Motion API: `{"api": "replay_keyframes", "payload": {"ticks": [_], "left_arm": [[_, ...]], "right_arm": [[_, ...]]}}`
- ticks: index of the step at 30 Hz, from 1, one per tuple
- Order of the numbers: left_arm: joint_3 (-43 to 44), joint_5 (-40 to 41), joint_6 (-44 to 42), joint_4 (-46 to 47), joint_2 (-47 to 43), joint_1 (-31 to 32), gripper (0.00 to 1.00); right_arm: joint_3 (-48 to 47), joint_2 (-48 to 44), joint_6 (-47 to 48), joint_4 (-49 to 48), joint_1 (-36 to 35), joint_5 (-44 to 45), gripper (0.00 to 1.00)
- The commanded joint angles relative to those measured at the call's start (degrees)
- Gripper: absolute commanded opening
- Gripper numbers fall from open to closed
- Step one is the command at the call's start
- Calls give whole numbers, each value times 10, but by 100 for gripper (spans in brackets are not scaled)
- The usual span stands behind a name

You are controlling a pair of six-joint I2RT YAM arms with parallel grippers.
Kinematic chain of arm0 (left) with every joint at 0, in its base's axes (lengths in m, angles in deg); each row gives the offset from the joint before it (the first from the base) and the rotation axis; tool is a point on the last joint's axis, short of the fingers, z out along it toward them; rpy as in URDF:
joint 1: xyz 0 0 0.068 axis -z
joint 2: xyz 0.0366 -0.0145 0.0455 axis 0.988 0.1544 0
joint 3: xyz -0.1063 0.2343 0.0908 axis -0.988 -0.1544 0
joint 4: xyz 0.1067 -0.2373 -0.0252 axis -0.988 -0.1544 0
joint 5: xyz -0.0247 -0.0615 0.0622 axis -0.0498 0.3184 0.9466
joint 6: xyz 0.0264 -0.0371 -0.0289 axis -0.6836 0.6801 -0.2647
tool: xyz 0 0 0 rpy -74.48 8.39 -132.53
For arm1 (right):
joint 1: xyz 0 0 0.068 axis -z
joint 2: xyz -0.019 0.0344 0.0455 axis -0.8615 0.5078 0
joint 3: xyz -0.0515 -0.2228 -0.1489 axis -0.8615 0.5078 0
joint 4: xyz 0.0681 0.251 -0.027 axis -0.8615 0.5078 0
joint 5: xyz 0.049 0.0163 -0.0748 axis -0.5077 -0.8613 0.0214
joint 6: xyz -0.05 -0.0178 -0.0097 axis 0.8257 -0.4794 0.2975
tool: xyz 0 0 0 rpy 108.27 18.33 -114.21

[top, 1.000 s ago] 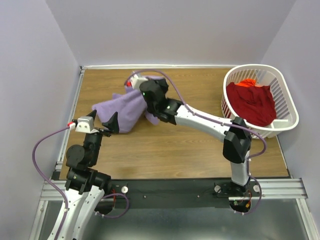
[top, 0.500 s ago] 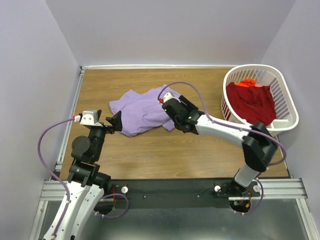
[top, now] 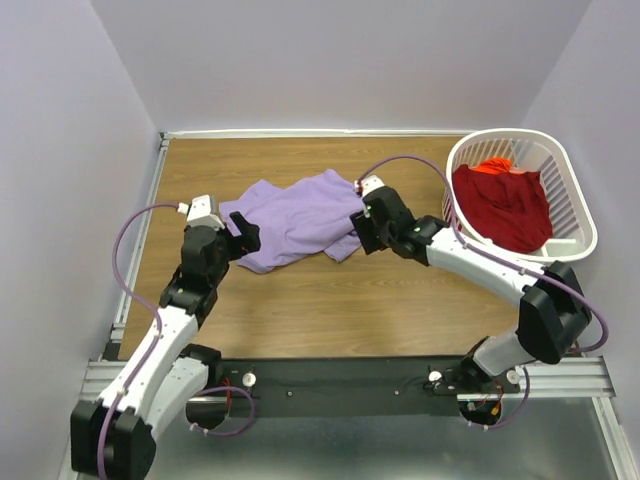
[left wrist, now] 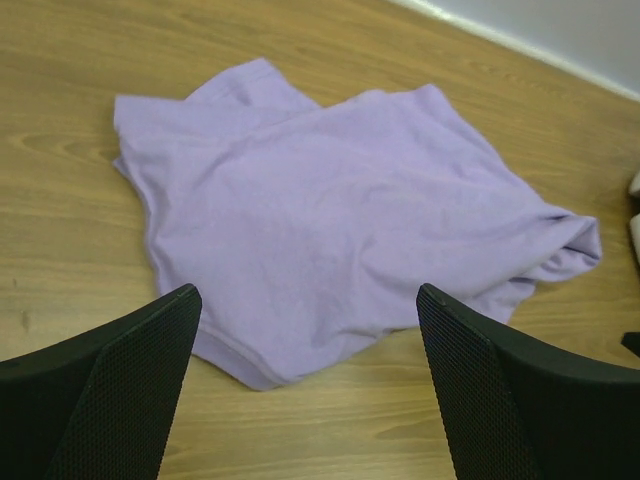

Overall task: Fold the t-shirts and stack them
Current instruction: Flatten the tshirt out

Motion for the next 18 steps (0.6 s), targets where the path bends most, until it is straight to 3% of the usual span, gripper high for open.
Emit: {"api": "replay_keyframes", "payload": {"ticks": [1, 8, 13, 18], "left_arm": [[34, 16, 26, 36, 91, -7, 94], [133, 24, 21, 57, 284, -11, 90], [175, 41, 41, 22, 358, -17, 92], [164, 46, 55, 26, 399, -25, 95]], "right_arm": [[6, -4, -58, -28, 59, -119, 68], [-65, 79, -77, -37, 145, -162, 68], [-93, 135, -104, -44, 204, -202, 74], [-69, 154, -105, -65, 223, -253, 77]]}}
